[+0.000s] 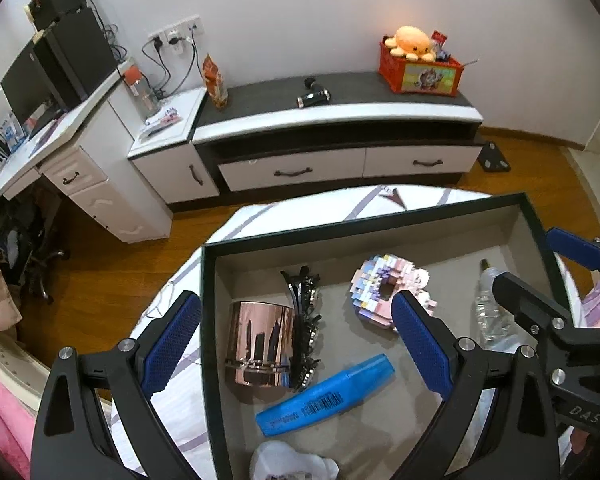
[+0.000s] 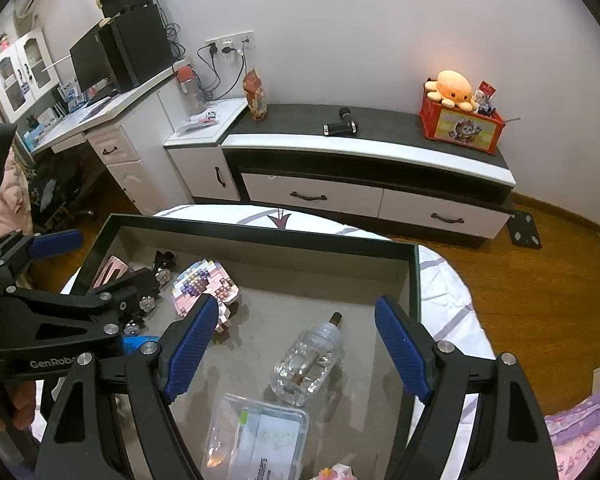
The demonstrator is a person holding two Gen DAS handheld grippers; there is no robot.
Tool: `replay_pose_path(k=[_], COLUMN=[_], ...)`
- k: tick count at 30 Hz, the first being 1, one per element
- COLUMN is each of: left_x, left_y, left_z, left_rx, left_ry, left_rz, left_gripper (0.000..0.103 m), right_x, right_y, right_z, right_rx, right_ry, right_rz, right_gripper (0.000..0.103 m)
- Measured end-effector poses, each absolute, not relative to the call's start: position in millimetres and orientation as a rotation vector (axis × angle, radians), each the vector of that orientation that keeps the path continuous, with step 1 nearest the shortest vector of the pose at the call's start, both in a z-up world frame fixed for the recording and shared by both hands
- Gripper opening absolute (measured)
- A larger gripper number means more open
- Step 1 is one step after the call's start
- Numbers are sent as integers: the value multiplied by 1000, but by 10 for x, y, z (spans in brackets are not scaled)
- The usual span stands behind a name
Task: Organize rigid objects
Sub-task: 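Withdraw both tools from the box back above the table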
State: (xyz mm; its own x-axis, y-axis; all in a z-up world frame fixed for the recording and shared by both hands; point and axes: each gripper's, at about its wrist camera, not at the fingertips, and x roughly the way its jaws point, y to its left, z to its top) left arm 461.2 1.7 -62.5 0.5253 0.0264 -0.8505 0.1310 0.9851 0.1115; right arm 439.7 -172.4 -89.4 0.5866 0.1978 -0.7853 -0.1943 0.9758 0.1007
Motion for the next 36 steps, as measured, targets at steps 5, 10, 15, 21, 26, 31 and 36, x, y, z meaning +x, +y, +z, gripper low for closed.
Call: replay_pose_path(k=[5, 10, 15, 21, 26, 31, 36], left_x=[4402, 4148, 3772, 3182, 2643, 2136, 1669], left_y=[75, 115, 143, 143, 111, 103, 102], left_z=[-385, -153, 71, 297, 403, 477, 496], left_rx=[158, 153, 133, 118, 130, 137, 144], left_ry=[962, 910, 862, 771, 717, 668, 627], left_rz=[-45, -27, -40, -49, -65, -71, -74], left_gripper=[98, 98, 98, 102, 103, 103, 103], right_x=[4249, 3967, 3562, 3046, 2573, 2064, 1546], right_y=[-1731, -1752, -1781, -1765, -1768, -1800, -1826], right_z=[-756, -559, -292, -128, -27, 73, 171], right_rx=[0, -30, -53, -82, -88, -81, -76], right_ry=[907, 873, 813, 776, 739, 675, 600], right_rz=[238, 236, 232, 239, 237, 240, 239], right_gripper=[82, 82, 82, 82, 82, 82, 82])
